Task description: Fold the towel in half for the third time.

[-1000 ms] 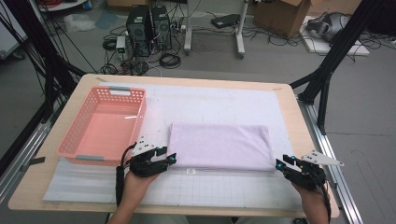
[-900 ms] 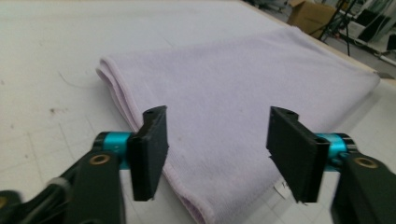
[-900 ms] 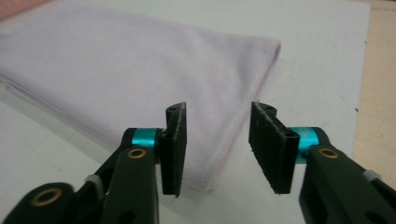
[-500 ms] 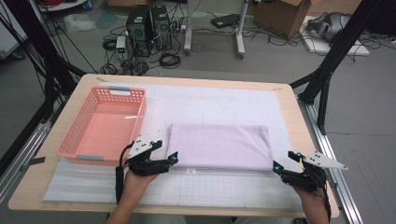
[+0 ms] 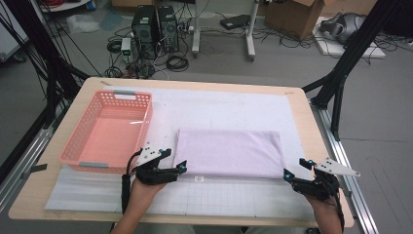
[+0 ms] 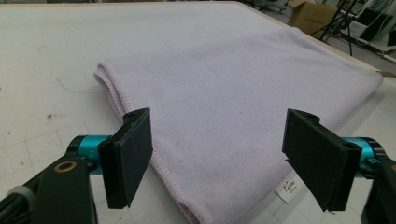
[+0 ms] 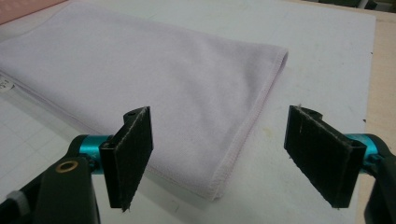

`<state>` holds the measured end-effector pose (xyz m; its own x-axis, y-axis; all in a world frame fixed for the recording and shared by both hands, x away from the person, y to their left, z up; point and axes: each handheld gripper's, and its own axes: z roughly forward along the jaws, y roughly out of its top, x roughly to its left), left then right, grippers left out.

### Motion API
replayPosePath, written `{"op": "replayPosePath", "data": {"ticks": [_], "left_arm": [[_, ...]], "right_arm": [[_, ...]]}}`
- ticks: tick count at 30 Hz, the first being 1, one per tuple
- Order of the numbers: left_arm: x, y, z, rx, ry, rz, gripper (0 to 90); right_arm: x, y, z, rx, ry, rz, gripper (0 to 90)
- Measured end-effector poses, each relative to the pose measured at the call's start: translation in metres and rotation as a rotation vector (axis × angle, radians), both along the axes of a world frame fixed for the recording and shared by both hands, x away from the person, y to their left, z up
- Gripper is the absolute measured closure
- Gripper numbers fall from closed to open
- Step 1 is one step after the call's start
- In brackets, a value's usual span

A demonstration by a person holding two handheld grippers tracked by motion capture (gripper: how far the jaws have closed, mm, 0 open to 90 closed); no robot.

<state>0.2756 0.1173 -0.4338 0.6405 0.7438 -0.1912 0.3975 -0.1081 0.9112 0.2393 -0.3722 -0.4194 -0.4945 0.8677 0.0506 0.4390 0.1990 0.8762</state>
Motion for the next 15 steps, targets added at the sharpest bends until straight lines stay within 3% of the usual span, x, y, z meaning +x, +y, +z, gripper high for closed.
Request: {"op": "replayPosePath", "data": {"ticks": [15], "left_arm": [[0.0001,-0.0066,-0.0075,0.047,0.067,-0.01,25.0]], "right_arm": [[0.0035,0.0077,-0.0023,-0.002,0.032,0.049,22.8]]}}
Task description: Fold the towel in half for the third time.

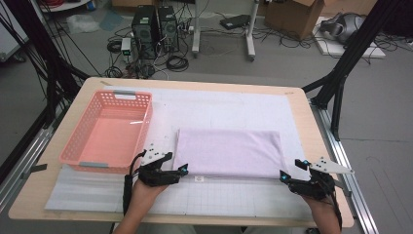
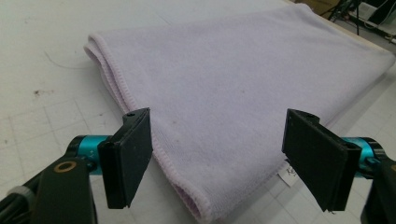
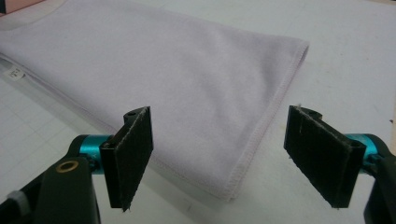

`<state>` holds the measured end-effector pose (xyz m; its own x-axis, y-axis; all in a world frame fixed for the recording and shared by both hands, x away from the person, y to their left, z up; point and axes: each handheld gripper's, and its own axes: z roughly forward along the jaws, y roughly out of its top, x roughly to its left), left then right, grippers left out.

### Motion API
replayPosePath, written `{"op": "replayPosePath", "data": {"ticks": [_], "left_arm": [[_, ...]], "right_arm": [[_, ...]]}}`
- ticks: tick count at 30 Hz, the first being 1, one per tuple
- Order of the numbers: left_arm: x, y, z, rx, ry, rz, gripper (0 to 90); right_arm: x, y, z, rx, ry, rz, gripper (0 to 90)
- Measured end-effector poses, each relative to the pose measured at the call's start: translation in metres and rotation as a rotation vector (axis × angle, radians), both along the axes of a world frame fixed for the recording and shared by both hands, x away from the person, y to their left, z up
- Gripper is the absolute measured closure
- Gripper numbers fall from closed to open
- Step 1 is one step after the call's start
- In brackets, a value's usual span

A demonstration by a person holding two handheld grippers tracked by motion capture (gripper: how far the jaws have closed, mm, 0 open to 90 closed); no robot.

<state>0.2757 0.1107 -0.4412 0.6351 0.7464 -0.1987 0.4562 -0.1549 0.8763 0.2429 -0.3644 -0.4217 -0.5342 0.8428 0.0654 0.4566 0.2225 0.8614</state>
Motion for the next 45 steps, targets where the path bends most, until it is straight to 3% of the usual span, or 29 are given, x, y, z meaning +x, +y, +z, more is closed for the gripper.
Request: {"op": "replayPosePath", "data": {"ticks": [5,11,17,23,32,40,45], "left_arm": [[0.0,-0.002,-0.003,0.024,0.031,-0.003,25.9],[0.003,-0.003,-0.009,0.073,0.097,0.008,30.9],[0.0,-0.001,-0.011,0.114,0.121,0.015,35.1],[-0.002,-0.002,-0.01,0.16,0.102,0.043,46.0],[-0.001,-0.001,-0.011,0.155,0.102,0.051,57.4],[0.0,0.0,-0.012,0.112,0.127,0.014,75.2],[0.0,-0.001,-0.011,0.101,0.142,0.031,78.1]], "right_arm": [[0.001,0.005,0.001,0.001,0.006,0.021,22.8],[0.004,0.014,0.002,0.001,0.009,0.05,22.7],[0.012,0.027,0.003,-0.007,0.017,0.087,22.4],[0.02,0.047,0.005,-0.015,0.018,0.133,21.7],[0.033,0.072,0.016,-0.034,0.005,0.177,21.7],[0.069,0.098,0.029,-0.046,0.011,0.209,21.1],[0.092,0.112,0.032,-0.059,0.023,0.217,20.2]]}}
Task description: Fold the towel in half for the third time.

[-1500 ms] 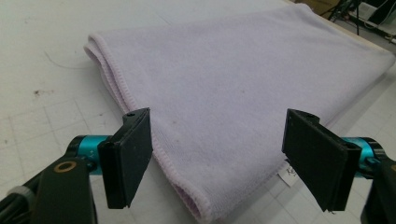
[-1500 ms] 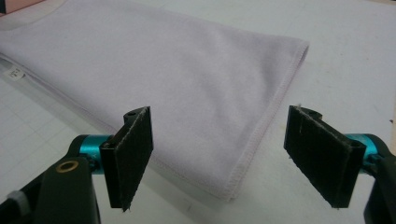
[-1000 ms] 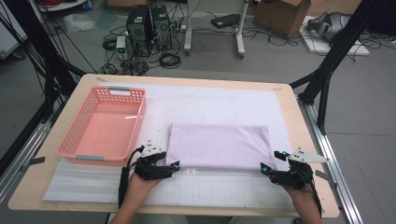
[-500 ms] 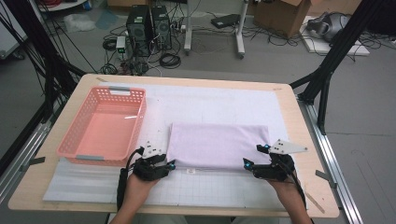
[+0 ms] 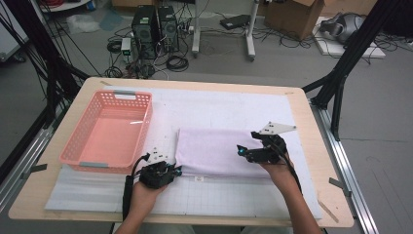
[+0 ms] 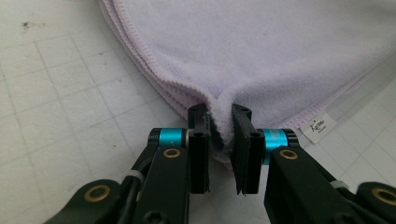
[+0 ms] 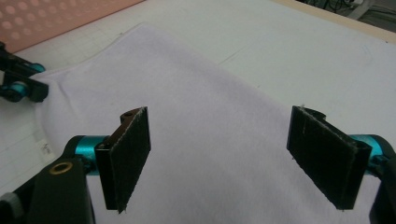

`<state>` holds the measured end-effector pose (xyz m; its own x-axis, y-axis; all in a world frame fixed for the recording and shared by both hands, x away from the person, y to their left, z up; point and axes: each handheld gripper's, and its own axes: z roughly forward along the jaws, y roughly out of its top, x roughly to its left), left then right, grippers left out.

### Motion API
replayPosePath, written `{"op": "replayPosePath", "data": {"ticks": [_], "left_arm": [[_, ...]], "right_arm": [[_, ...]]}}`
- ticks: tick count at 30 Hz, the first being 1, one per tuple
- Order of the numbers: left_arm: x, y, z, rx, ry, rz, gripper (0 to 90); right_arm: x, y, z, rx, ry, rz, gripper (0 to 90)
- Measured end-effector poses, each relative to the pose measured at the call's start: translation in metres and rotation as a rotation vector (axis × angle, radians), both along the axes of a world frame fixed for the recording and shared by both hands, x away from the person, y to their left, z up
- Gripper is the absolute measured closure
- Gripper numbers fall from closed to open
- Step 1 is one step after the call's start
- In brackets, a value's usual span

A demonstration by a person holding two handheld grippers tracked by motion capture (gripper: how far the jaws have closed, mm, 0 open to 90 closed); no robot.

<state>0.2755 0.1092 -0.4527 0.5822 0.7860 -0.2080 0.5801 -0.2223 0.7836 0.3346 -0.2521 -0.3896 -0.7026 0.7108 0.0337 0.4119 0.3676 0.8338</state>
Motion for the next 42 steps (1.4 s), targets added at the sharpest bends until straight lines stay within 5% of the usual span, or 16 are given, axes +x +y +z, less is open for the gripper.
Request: {"op": "replayPosePath", "data": {"ticks": [7,15,27,42], "left_arm": [[0.001,0.001,0.0,-0.03,0.03,0.021,78.5],[0.0,0.002,-0.001,-0.04,0.035,0.028,78.3],[0.0,0.003,-0.001,-0.055,0.042,0.032,78.1],[-0.001,0.005,-0.001,-0.068,0.051,0.031,78.3]], "right_arm": [[0.03,0.024,0.0,-0.008,0.063,0.048,19.9],[0.052,0.058,-0.003,-0.023,0.085,0.112,26.9],[0.084,0.123,-0.018,-0.118,0.137,0.181,34.1],[0.107,0.184,-0.041,-0.2,0.135,0.234,31.7]]}}
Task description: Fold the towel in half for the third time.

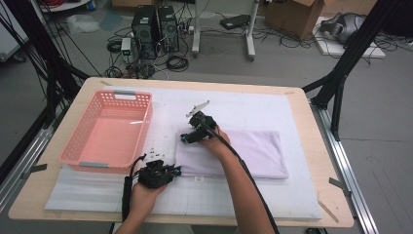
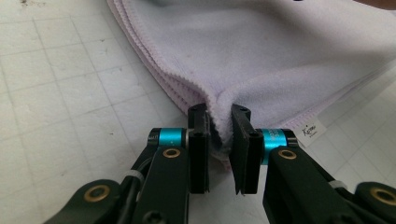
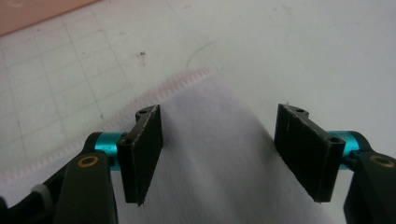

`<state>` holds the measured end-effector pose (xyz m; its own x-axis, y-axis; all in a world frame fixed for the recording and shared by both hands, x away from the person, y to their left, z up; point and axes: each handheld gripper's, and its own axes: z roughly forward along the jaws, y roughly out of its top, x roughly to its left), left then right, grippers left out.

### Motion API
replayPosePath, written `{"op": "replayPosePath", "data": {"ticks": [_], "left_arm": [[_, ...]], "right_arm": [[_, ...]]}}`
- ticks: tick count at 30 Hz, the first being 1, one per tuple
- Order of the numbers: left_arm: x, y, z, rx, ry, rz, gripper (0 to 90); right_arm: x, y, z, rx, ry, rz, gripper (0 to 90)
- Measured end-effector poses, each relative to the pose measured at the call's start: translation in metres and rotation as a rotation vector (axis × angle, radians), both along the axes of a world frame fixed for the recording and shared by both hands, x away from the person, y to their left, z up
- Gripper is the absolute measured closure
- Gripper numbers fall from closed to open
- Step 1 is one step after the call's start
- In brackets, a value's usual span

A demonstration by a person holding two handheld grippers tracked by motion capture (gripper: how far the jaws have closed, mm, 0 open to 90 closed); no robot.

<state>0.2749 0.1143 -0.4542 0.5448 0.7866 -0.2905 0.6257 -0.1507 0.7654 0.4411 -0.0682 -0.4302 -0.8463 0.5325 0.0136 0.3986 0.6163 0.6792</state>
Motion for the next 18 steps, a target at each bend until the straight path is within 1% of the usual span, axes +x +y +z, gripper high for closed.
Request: {"op": "replayPosePath", "data": {"ticks": [2,3,4,5,6,8,9,11,12,14,15,16,18], "left_arm": [[0.0,0.001,0.0,-0.003,0.003,0.0,78.4],[0.0,0.001,0.0,-0.006,0.005,0.002,78.5],[-0.001,0.001,0.0,-0.009,0.006,0.005,78.5],[-0.001,0.001,0.0,-0.011,0.007,0.006,78.6],[-0.001,0.001,-0.001,-0.011,0.007,0.009,78.6],[-0.002,0.001,0.0,-0.012,0.008,0.011,78.7],[-0.002,0.001,0.0,-0.014,0.01,0.014,78.8],[-0.002,0.002,0.0,-0.008,0.012,0.013,79.4],[-0.001,0.002,0.001,-0.005,0.014,0.013,80.0],[-0.002,0.004,0.004,0.0,0.009,0.009,81.4],[-0.002,0.005,0.006,-0.004,0.007,0.008,81.7],[-0.003,0.006,0.008,-0.016,0.005,0.01,81.9],[-0.005,0.009,0.015,-0.028,-0.009,0.006,82.1]], "right_arm": [[0.002,0.007,0.0,-0.016,0.014,0.005,33.4],[0.004,0.009,-0.001,-0.018,0.006,0.021,36.0],[0.004,0.01,-0.001,-0.021,0.015,0.017,38.4],[0.005,0.012,-0.002,-0.023,0.033,0.013,41.3],[0.005,0.012,-0.003,-0.019,0.041,0.021,43.3],[0.005,0.012,-0.003,-0.015,0.061,0.024,52.4],[0.005,0.012,-0.002,-0.015,0.057,0.027,58.1],[0.003,0.013,0.0,-0.031,0.058,0.035,71.2],[0.002,0.014,0.001,-0.042,0.052,0.028,75.7],[0.0,0.015,0.003,-0.05,0.061,0.007,78.2],[-0.001,0.015,0.004,-0.049,0.057,0.009,78.8],[-0.001,0.015,0.004,-0.044,0.057,0.009,79.3],[-0.002,0.015,0.008,-0.021,0.057,0.017,79.4]]}}
